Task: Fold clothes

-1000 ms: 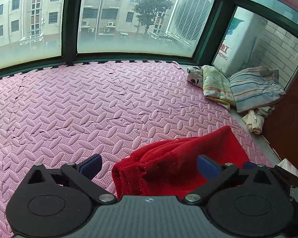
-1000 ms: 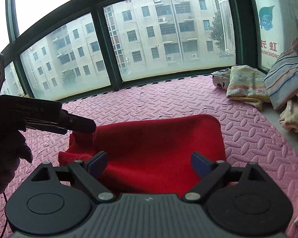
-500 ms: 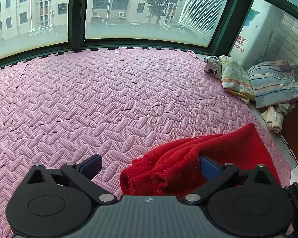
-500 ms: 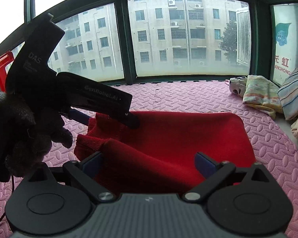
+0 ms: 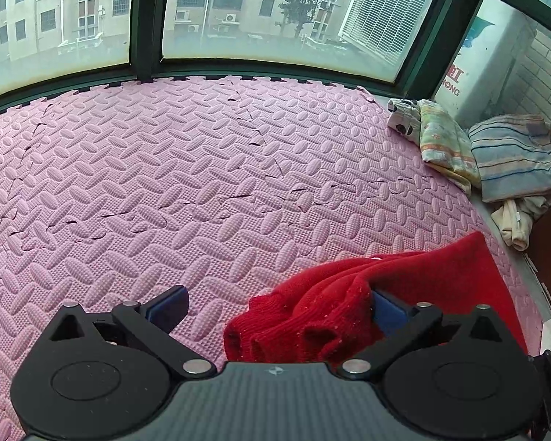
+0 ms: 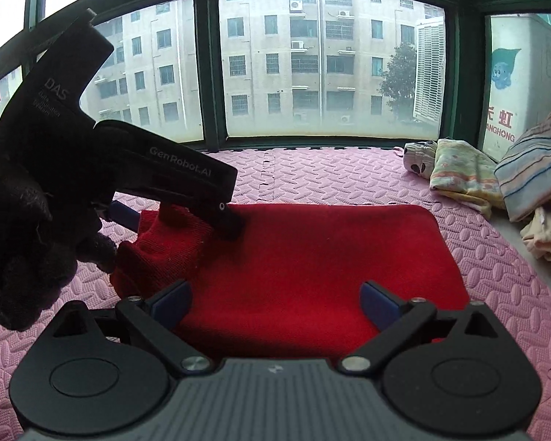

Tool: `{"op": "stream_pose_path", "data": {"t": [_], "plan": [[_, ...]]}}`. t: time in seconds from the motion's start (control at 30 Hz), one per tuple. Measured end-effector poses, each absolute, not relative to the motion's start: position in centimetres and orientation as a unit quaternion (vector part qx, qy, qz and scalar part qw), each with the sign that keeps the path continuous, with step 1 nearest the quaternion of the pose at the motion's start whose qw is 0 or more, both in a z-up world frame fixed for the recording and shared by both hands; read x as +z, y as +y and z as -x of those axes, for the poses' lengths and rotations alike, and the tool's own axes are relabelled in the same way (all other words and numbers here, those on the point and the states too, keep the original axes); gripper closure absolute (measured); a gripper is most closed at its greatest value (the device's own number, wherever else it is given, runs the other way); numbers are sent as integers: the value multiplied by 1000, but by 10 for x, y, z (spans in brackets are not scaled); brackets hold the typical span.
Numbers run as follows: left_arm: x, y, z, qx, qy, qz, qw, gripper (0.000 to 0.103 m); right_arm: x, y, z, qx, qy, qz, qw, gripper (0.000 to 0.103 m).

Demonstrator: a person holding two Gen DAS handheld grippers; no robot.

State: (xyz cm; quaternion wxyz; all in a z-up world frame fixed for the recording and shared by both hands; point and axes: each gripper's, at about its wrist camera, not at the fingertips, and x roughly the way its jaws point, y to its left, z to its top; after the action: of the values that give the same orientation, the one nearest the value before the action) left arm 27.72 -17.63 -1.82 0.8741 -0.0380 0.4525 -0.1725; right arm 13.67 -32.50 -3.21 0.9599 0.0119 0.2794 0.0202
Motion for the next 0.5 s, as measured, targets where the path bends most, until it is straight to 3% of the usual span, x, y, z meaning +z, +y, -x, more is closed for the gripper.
{"op": "stream_pose_path", "data": {"t": [0.5], "plan": [[-21, -175, -279, -169, 461, 53, 870, 0, -32, -323, -135, 20, 278, -1, 960, 3]]}}
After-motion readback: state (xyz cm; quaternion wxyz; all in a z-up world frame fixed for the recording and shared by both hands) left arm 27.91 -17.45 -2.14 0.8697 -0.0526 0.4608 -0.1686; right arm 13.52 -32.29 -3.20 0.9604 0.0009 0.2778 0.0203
